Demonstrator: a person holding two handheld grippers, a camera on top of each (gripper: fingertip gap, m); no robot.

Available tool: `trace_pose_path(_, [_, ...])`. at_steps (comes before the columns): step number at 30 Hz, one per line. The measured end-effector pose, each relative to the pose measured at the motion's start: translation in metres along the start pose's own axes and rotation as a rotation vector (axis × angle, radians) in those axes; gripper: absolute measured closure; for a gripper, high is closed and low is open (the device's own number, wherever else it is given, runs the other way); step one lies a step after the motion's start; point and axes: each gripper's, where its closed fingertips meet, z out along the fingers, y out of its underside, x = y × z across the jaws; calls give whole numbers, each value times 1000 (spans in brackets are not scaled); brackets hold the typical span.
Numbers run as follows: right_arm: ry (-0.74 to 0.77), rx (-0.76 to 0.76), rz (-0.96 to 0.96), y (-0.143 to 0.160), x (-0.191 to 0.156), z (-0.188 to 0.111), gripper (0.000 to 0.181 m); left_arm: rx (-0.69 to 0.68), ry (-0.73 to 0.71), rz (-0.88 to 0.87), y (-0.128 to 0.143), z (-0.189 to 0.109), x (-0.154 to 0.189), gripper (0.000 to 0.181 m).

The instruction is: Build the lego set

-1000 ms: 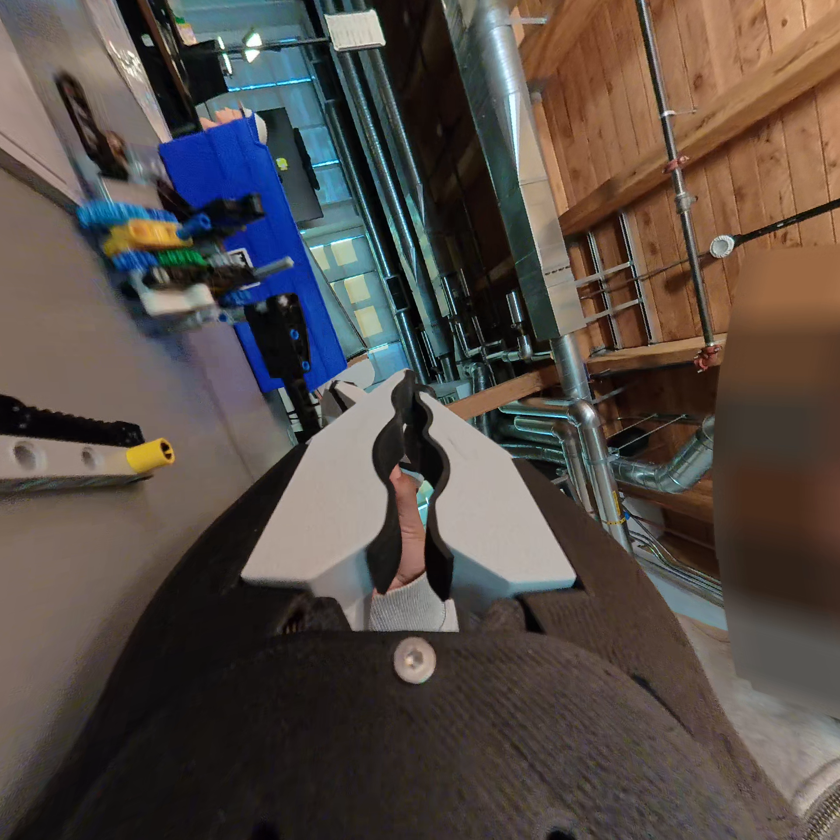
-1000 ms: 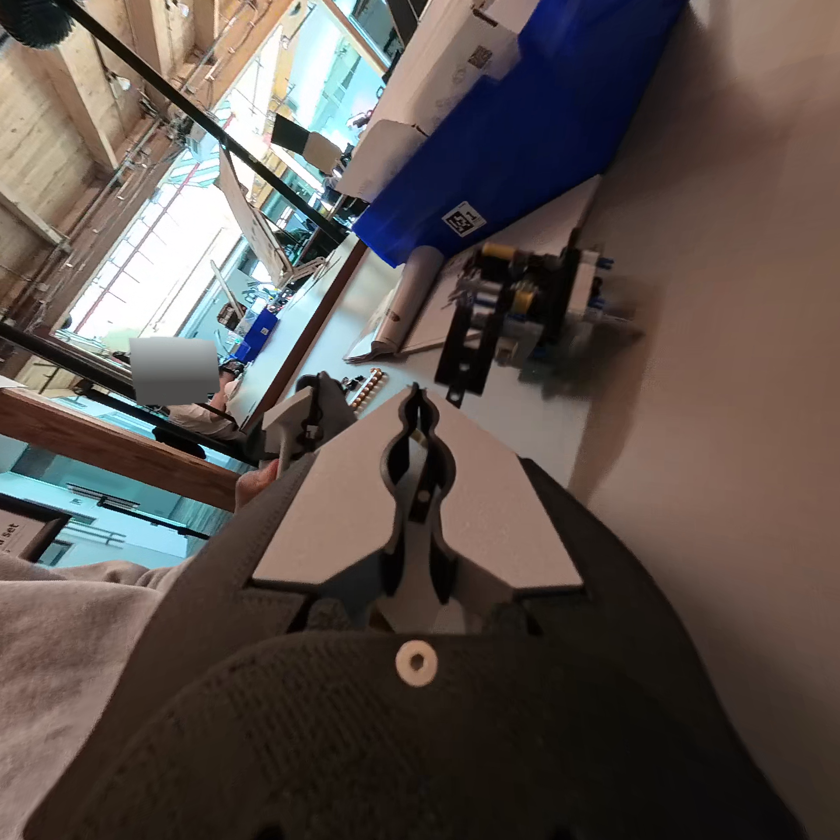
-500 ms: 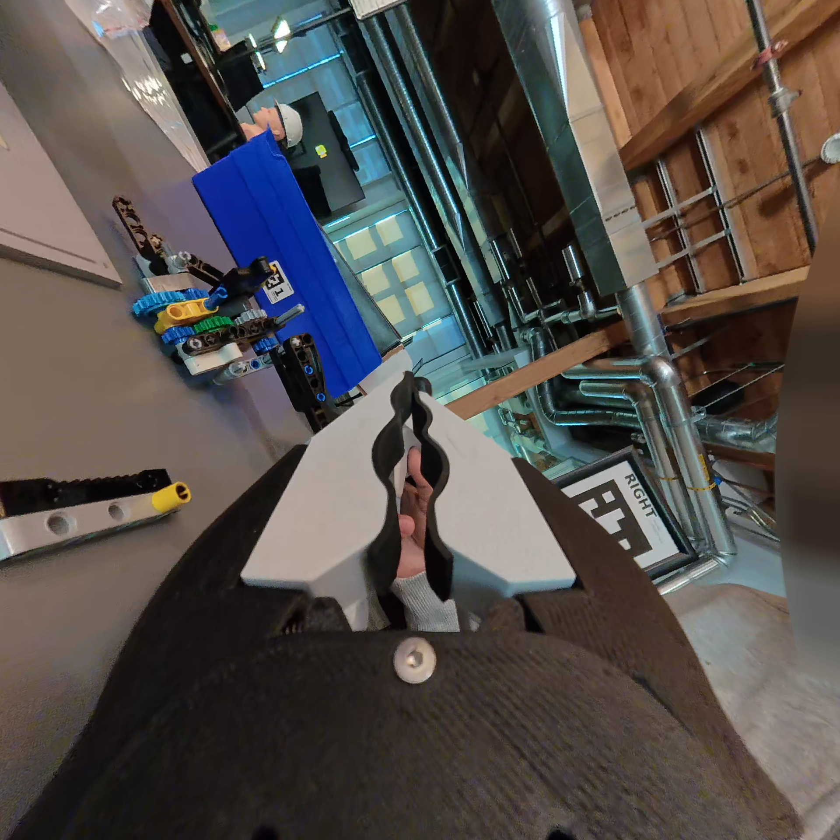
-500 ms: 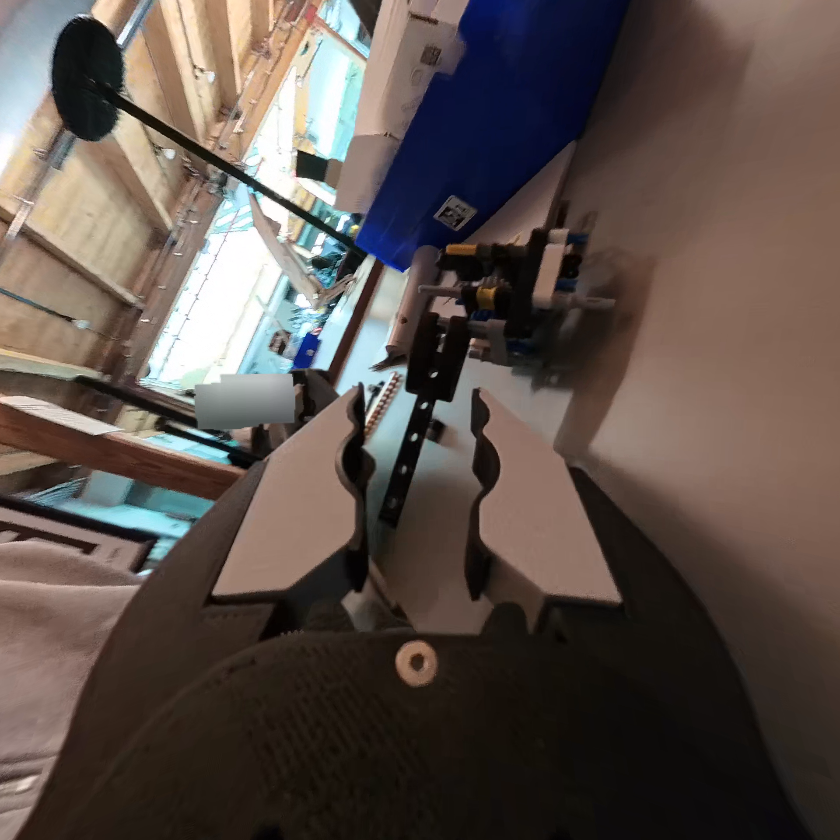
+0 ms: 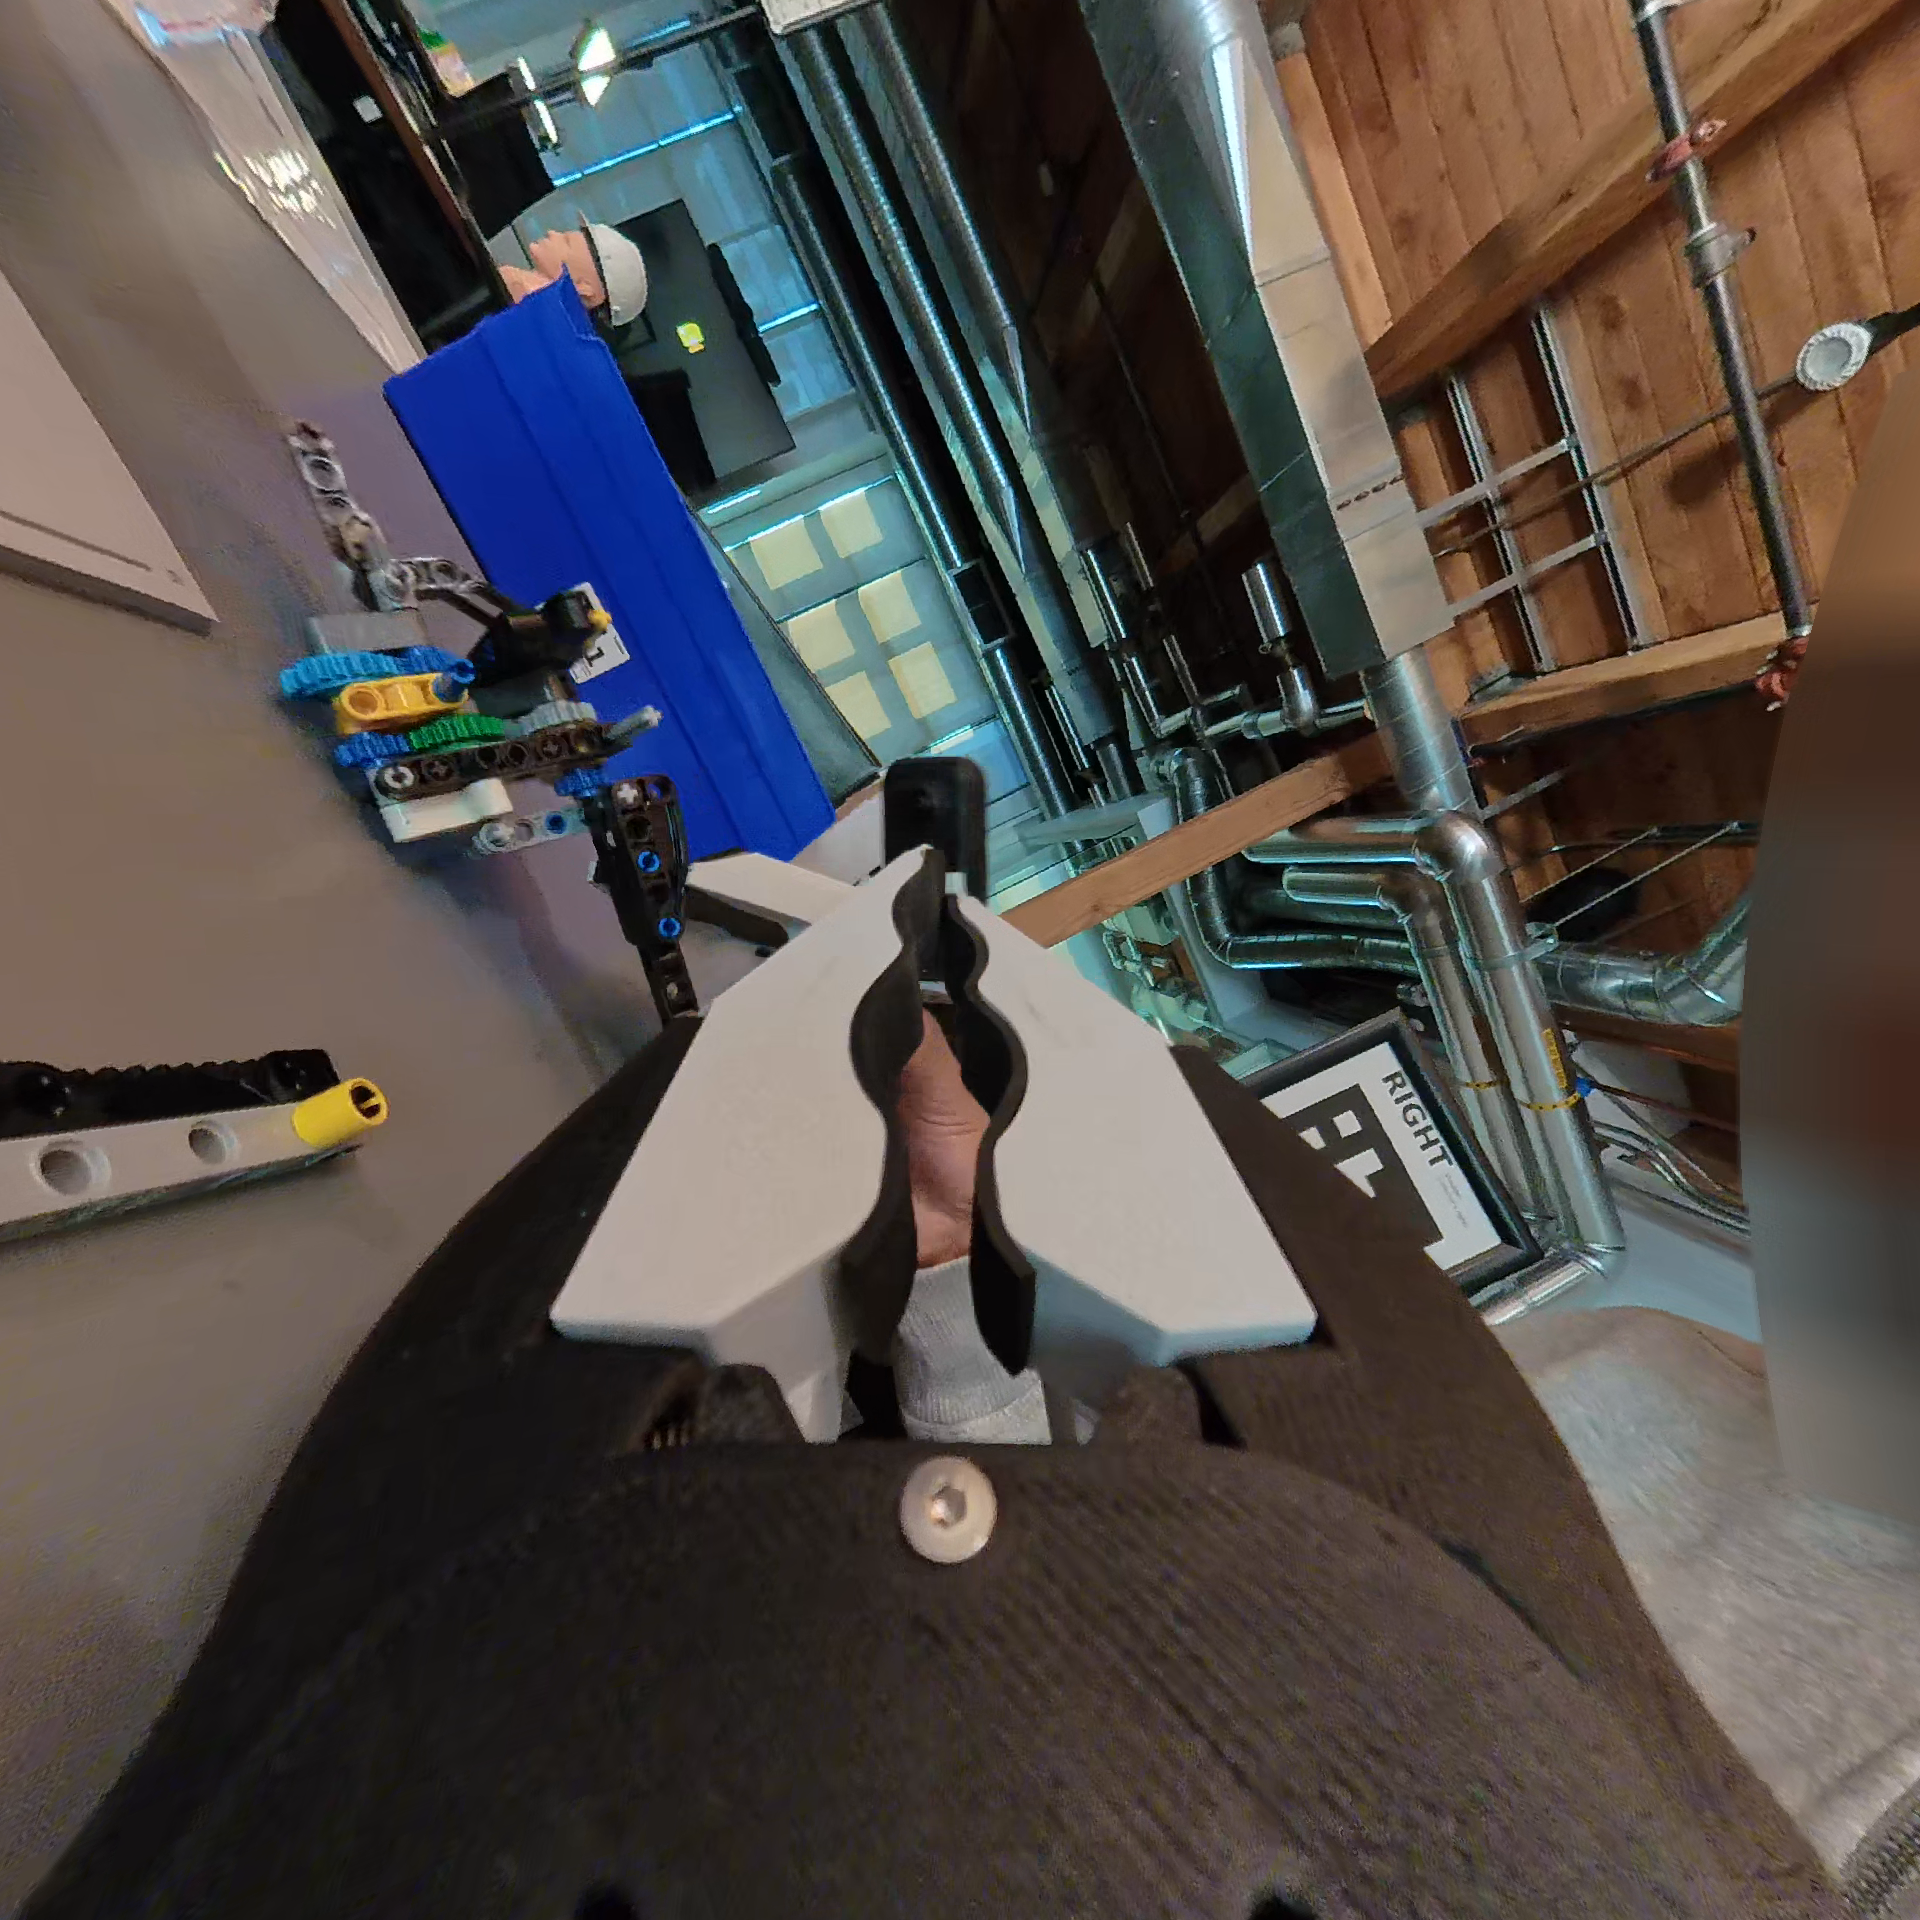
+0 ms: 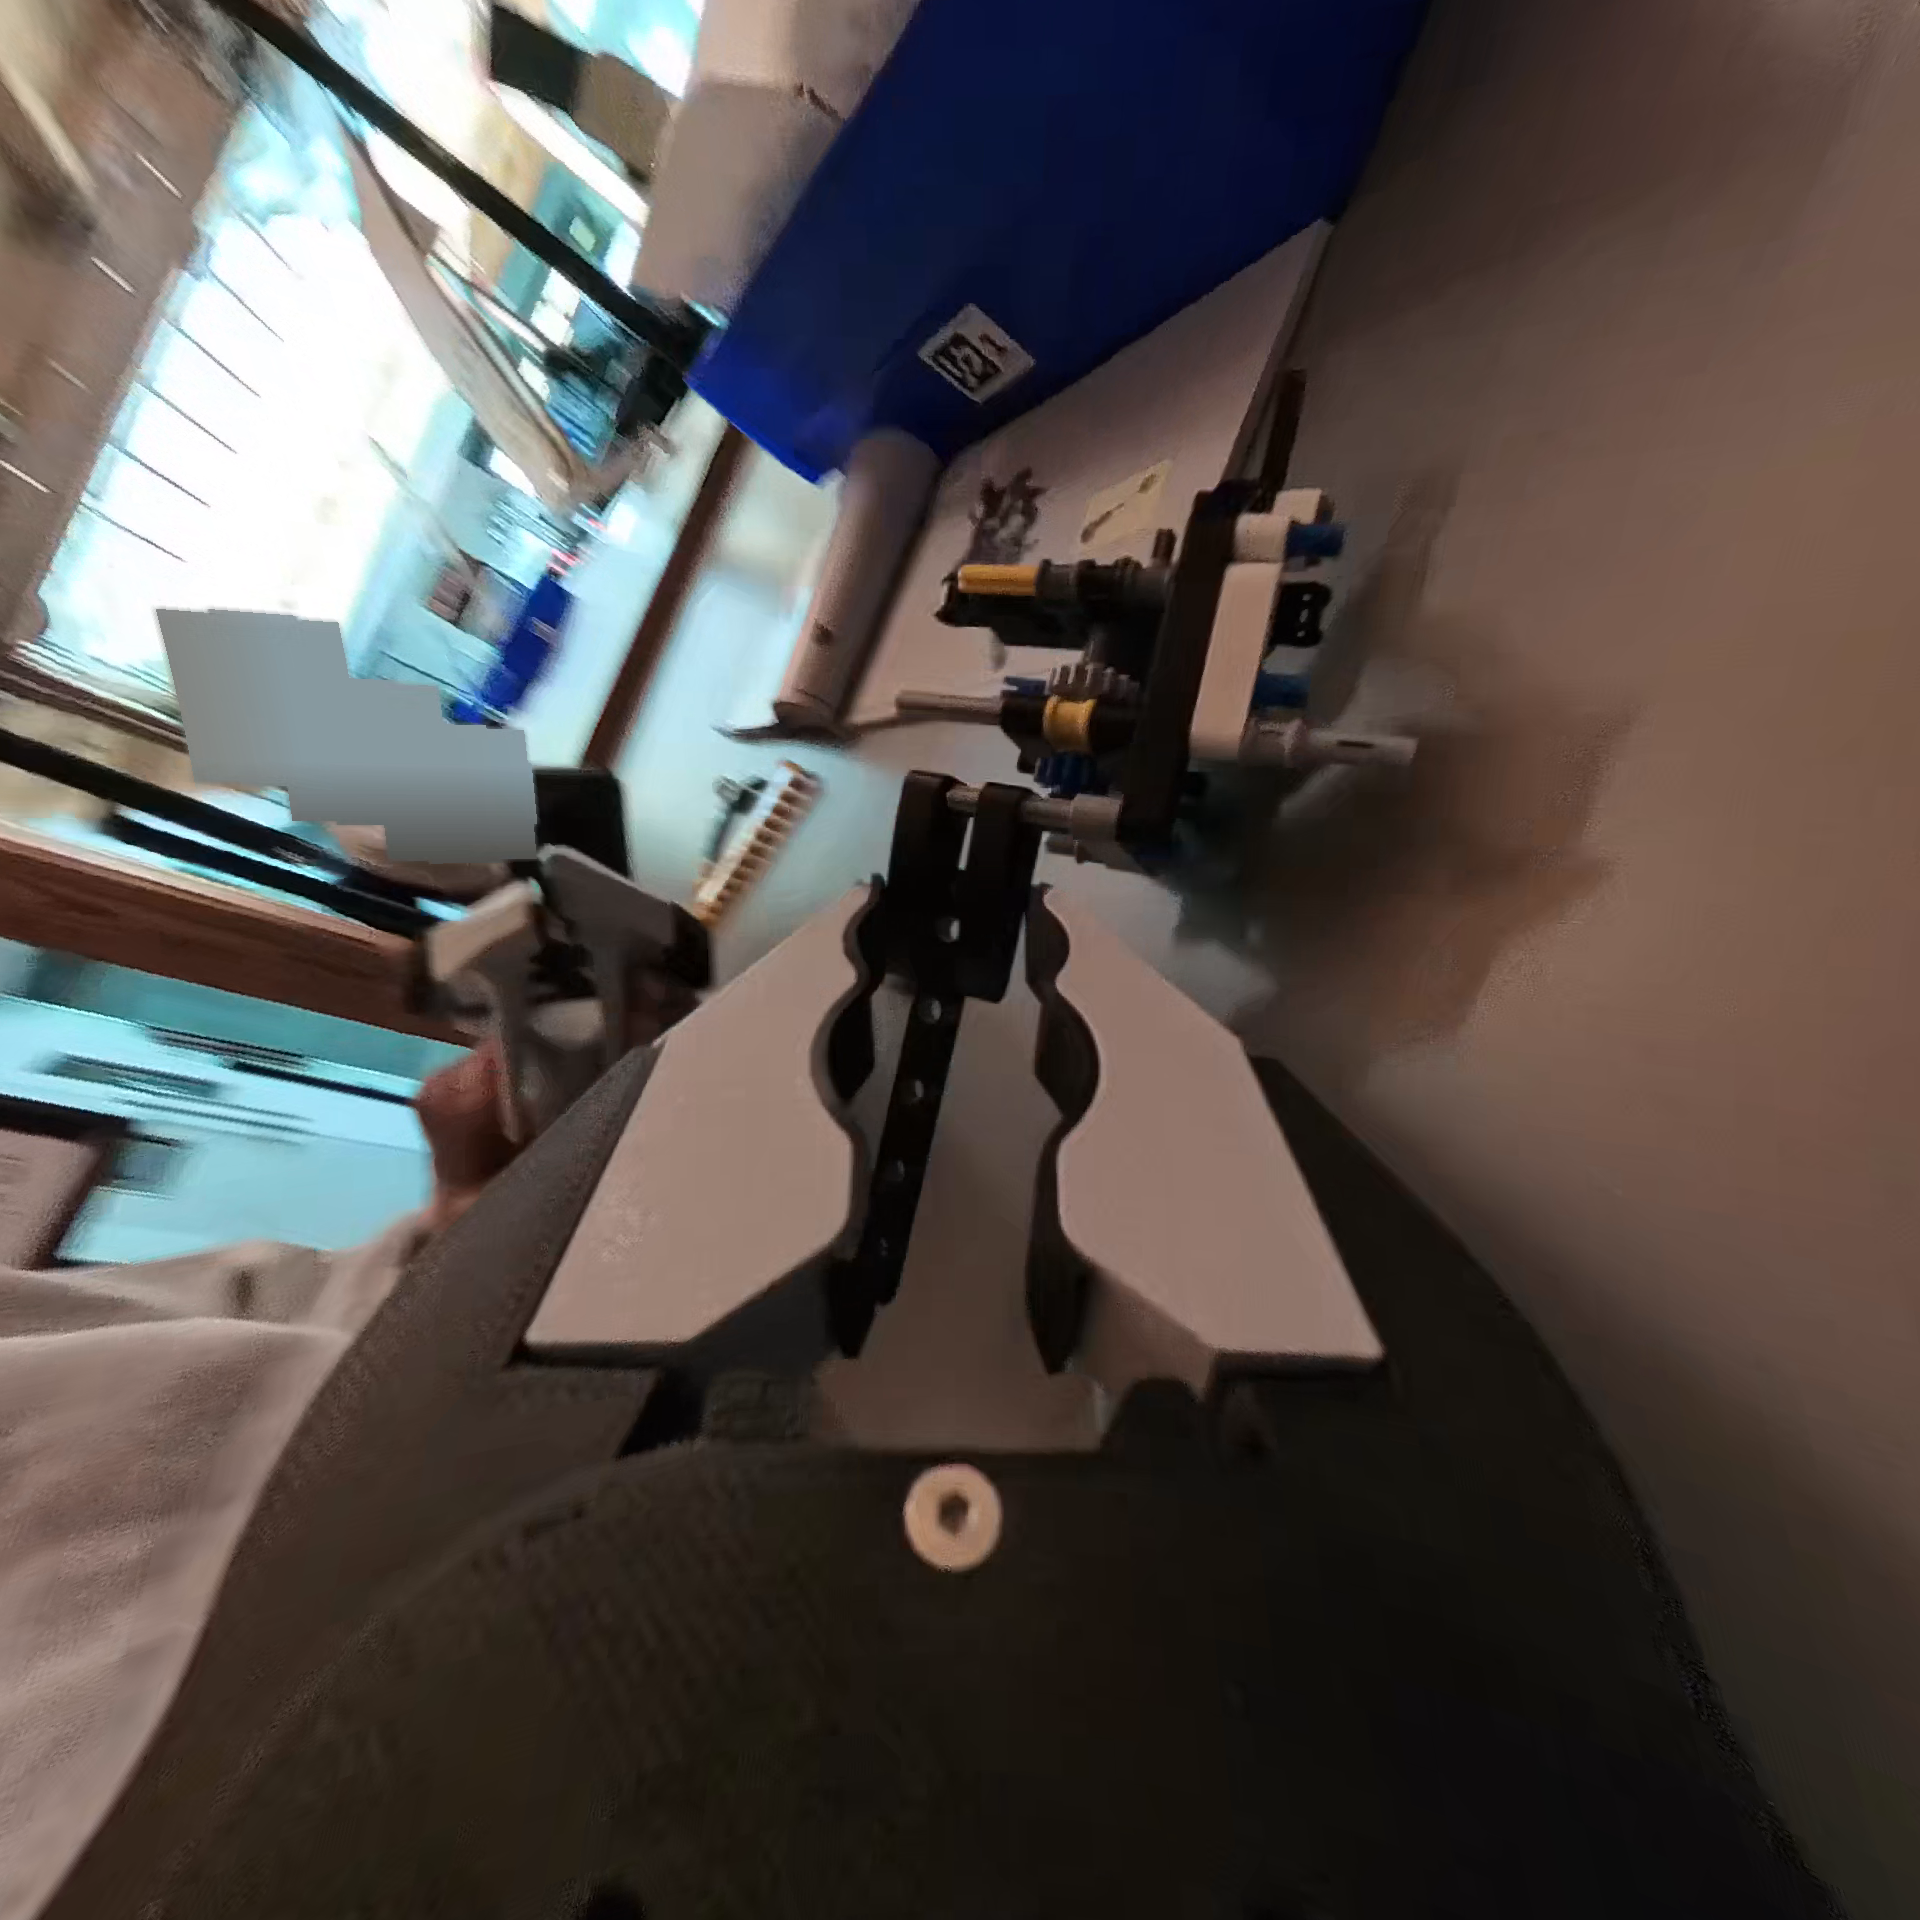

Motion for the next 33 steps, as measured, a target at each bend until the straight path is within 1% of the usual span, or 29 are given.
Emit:
trace_pose_path(1, [55,-25,-72,1,1,-1,156,-2,-6,6,0,-1,0,181])
trace_pose_path(4, [219,-107,-288,4,5,-5,156,-10,-28,19,0,-3,-2,181])
trace_pose_path(11, [661,-368,-810,14,21,-14,156,-33,-93,37,2,-8,-10,181])
trace_pose_path(17, [909,-555,-1182,29,19,-12,155,-43,-165,61,2,-13,-20,181])
trace_pose_path(20, [957,-591,-1292,38,17,-10,155,-18,-222,85,-4,-20,-27,181])
trace_pose_path(22, [955,-590,-1316,43,14,-9,155,-27,-241,110,-5,-22,-27,181])
trace_pose_path(28, [889,-539,-1284,50,6,-8,151,-80,-295,198,1,-20,-31,181])
trace_pose_path(31, [828,-506,-1227,54,2,-8,151,-92,-298,191,4,-19,-33,181])
trace_pose_path(33, [779,-449,-1174,50,-2,-11,151,-93,-300,183,5,-19,-34,181])
